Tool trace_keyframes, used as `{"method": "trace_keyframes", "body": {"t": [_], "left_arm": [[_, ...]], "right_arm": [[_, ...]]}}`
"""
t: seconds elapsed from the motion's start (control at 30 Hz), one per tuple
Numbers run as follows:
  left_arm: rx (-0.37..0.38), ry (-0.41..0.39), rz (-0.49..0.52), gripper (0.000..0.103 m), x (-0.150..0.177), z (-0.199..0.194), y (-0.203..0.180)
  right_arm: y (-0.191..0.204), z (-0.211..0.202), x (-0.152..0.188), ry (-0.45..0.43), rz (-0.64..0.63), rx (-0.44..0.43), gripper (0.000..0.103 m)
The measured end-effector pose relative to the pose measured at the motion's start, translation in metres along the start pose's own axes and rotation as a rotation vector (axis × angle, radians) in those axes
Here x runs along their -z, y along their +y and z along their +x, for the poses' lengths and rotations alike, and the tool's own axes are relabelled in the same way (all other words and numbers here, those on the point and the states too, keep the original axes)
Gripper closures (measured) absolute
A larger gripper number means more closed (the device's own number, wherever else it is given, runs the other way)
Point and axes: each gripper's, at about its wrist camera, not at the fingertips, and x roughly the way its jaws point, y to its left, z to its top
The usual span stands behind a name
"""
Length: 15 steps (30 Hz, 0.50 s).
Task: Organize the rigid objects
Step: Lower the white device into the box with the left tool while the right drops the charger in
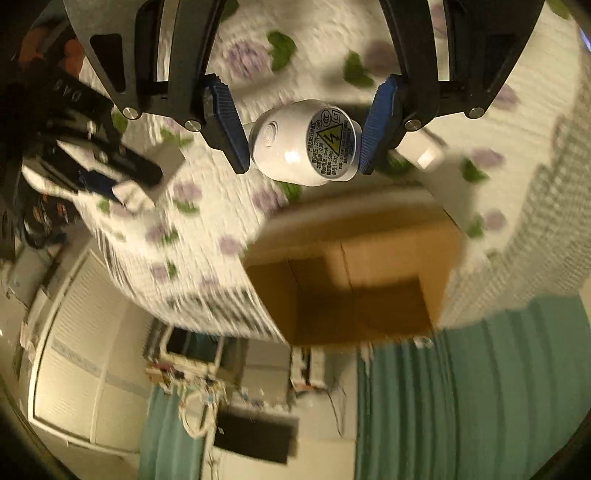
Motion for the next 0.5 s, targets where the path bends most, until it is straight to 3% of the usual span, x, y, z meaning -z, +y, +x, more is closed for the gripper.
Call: {"method": "trace_keyframes", "body": {"t": [0.23, 0.5], "left_arm": [[-0.077, -0.089, -0.028, 0.042, -0.056, -0.007, 0.029], [-0.125, -0.118, -0.025, 0.042, -0.11, 0.039, 0.064]], "right_arm": [[0.019, -0.002, -0.066, -0.088, -0.105, -0.015, 0.051], [0.033, 0.038, -0.131, -0.127, -0.156, -0.017, 0.051]]}}
